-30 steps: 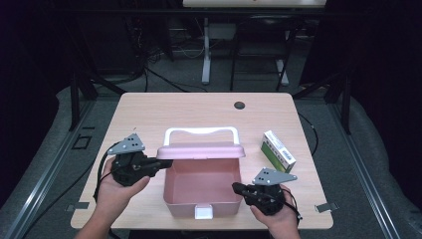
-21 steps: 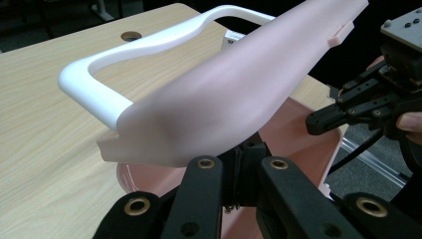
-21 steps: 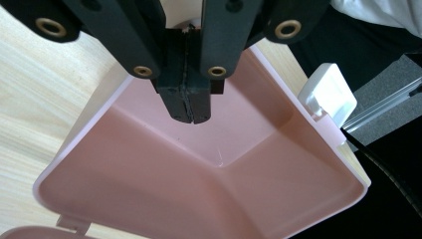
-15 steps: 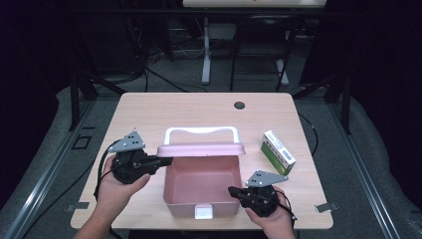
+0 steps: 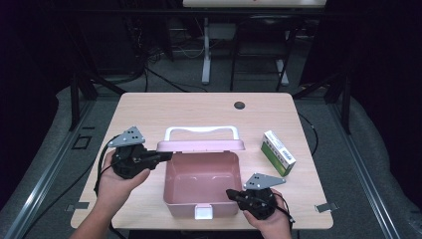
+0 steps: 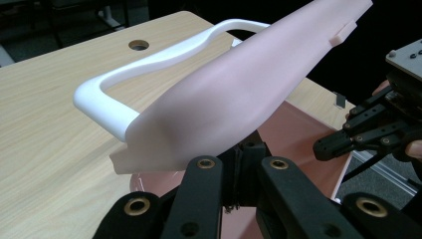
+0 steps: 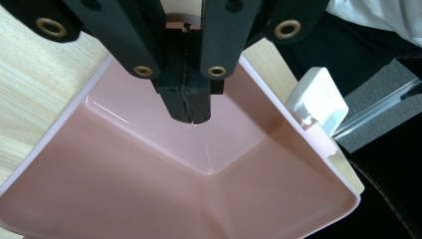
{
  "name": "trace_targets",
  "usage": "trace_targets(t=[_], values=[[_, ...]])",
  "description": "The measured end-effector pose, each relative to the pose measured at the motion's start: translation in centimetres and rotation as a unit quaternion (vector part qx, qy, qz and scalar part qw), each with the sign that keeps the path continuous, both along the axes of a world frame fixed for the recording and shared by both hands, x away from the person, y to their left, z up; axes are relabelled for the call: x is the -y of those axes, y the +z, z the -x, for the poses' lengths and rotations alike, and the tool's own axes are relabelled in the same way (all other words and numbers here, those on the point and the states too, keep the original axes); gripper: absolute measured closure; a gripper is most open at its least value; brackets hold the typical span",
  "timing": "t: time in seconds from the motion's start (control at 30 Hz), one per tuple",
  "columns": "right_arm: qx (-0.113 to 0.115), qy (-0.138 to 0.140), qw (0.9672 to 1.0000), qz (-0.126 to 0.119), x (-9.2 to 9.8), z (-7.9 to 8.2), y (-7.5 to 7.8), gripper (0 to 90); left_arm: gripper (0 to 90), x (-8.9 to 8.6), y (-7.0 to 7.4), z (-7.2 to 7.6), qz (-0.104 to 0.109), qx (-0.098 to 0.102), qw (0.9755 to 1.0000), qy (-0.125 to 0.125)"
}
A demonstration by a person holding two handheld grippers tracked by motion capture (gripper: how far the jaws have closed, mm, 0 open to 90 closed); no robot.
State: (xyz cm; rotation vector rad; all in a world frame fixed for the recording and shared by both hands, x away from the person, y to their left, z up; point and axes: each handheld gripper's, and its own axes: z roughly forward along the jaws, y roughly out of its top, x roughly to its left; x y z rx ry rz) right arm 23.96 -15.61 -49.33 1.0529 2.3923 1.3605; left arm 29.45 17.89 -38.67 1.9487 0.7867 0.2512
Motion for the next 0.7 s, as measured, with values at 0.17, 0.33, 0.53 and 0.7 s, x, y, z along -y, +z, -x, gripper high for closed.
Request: trace_targets(t=[0.17, 0.33, 0.53, 0.7], values=[[0.001, -0.003, 1.0000, -0.002, -0.04, 0.09, -0.03, 89.9, 90.0, -0.01, 0.15, -0.29, 0.000, 0.002, 1.0000, 0.000], [-0.002, 0.000, 1.0000, -0.001, -0.16, 0.23, -0.01, 90.0, 90.0, -0.05, 0.24, -0.51, 0.002, 0.001, 1.0000, 0.002], [-0.001, 0.001, 1.0000, -0.003, -0.37, 0.40, -0.08, 89.9, 90.0, -0.02, 0.36, -0.76, 0.002, 0.002, 1.0000, 0.002], [0.003, 0.002, 1.0000, -0.004, -0.37, 0.40, -0.14, 89.9, 90.0, 0.03, 0.50, -0.95, 0.001, 0.003, 1.0000, 0.003]])
